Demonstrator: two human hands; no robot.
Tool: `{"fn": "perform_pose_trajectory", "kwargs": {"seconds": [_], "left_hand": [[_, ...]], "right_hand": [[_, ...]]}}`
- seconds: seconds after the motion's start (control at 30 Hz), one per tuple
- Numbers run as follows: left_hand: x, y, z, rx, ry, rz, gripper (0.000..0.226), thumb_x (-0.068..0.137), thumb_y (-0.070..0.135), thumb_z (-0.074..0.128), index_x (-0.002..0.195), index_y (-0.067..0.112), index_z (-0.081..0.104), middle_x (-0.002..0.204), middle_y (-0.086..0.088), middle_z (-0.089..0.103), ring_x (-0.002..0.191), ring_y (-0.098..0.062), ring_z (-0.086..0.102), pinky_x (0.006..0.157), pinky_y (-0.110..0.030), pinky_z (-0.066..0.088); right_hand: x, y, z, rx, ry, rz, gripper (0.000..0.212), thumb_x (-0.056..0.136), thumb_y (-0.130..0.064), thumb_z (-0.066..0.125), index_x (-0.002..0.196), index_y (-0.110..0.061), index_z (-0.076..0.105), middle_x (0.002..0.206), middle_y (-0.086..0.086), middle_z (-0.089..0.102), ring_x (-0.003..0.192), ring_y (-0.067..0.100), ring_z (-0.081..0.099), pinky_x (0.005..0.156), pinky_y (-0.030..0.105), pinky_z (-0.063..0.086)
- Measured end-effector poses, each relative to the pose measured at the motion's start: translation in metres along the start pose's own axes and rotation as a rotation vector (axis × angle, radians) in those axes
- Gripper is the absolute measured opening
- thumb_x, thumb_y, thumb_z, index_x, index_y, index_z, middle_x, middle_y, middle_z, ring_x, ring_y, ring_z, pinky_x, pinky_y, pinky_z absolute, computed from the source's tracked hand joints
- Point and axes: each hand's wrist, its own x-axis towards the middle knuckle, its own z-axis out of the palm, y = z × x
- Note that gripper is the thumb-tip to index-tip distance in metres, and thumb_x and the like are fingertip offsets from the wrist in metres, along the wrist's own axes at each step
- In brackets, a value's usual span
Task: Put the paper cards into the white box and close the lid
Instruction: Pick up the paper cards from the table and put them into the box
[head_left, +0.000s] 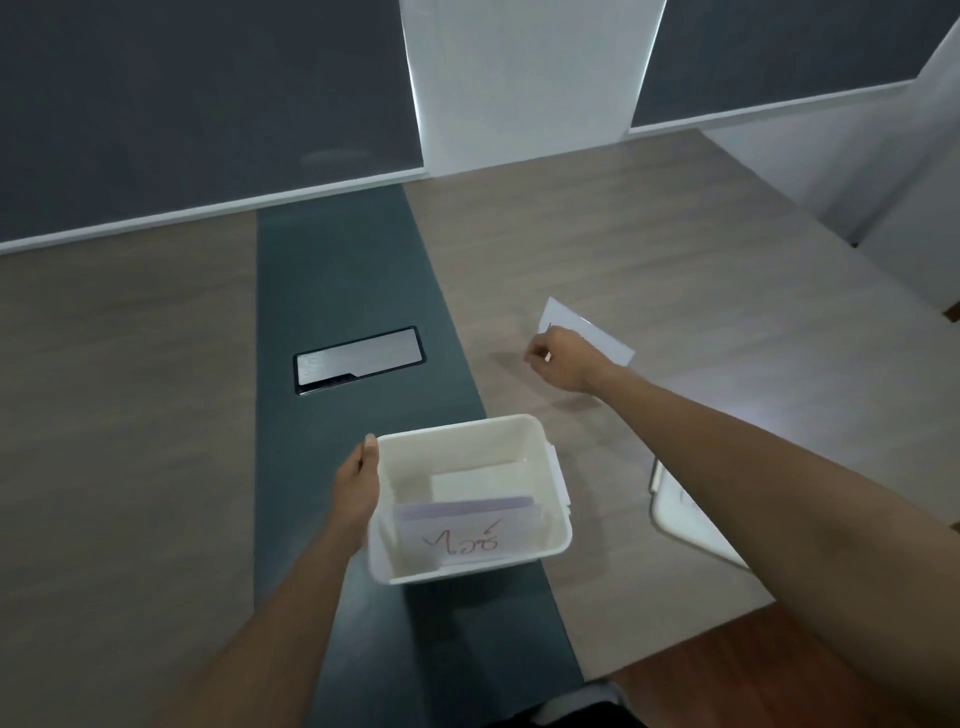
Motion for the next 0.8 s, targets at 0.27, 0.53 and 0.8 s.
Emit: {"fn": "perform_pose_trajectory", "kwargs": {"seconds": [0.27, 0.53, 0.8], "left_hand": [[0.001, -0.008, 0.005, 0.025, 0.019, 0.016, 0.045, 0.103, 0.050, 0.037, 0.106, 0.016, 0.066, 0.102, 0.001, 0.067, 0.097, -0.015, 0.059, 0.091, -0.033, 0.044], [0.002, -0.005, 0.007, 0.039, 0.015, 0.004, 0.040, 0.102, 0.052, 0.037, 0.099, 0.022, 0.064, 0.094, 0.008, 0.063, 0.087, -0.006, 0.057, 0.081, -0.023, 0.044], [0.001, -0.005, 0.007, 0.045, 0.026, -0.009, 0.029, 0.103, 0.050, 0.037, 0.095, 0.037, 0.061, 0.099, 0.018, 0.063, 0.096, -0.003, 0.057, 0.092, -0.027, 0.040]], "right_hand": [[0.044, 0.055, -0.021, -0.261, 0.060, 0.291, 0.053, 0.090, -0.022, 0.059, 0.139, -0.008, 0.043, 0.143, 0.019, 0.037, 0.134, 0.038, 0.034, 0.112, 0.040, 0.028], [0.036, 0.099, 0.007, -0.213, 0.041, 0.448, 0.042, 0.092, -0.013, 0.057, 0.130, -0.006, 0.041, 0.131, 0.020, 0.050, 0.122, 0.038, 0.051, 0.098, 0.045, 0.043], [0.040, 0.080, 0.000, -0.147, 0.118, 0.427, 0.027, 0.090, -0.004, 0.056, 0.115, -0.007, 0.046, 0.114, 0.016, 0.063, 0.102, 0.036, 0.064, 0.075, 0.040, 0.050]]}}
